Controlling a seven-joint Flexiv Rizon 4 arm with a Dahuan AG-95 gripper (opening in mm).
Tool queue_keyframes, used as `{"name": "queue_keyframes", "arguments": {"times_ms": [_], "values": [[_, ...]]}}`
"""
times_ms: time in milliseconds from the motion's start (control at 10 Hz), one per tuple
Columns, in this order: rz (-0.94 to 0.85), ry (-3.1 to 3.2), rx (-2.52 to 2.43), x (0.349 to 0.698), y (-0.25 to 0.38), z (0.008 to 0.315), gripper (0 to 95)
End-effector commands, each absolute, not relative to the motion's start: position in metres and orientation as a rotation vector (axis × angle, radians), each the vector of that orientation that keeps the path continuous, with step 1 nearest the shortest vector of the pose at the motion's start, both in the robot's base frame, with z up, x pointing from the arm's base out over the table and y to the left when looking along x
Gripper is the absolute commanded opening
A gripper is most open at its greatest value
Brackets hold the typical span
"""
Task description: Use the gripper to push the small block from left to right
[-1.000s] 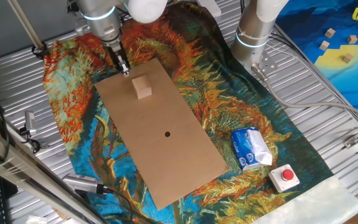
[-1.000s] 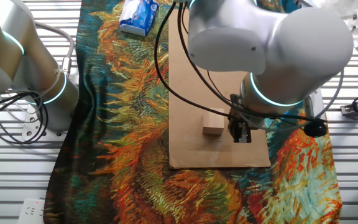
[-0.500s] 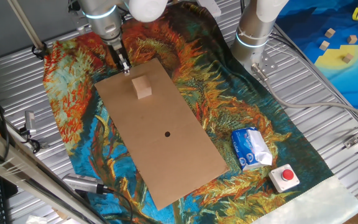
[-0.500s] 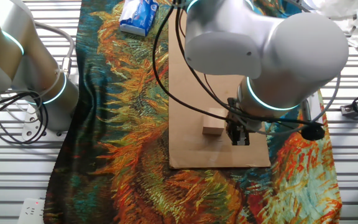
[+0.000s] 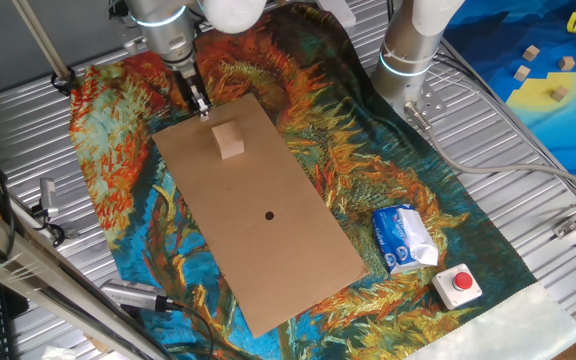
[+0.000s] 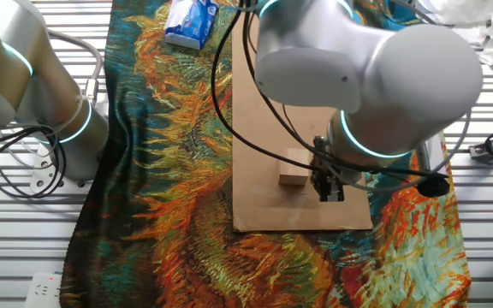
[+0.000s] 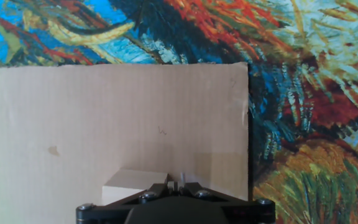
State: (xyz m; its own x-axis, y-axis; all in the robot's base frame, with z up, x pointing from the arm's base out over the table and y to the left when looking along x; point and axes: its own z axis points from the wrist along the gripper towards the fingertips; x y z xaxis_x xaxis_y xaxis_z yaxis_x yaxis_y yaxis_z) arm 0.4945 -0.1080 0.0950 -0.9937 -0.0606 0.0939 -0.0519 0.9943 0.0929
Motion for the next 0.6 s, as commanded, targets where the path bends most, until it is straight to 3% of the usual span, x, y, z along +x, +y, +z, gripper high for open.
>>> {"name": "queue_keyframes", "arguments": {"times_ms": [100,600], "values": [[-0.112,-3.037,0.136,0.4957,-0.1083,0.0945,0.0],[-0.109,-3.084,0.100,0.4957,-0.1083,0.0945,0.0]]}}
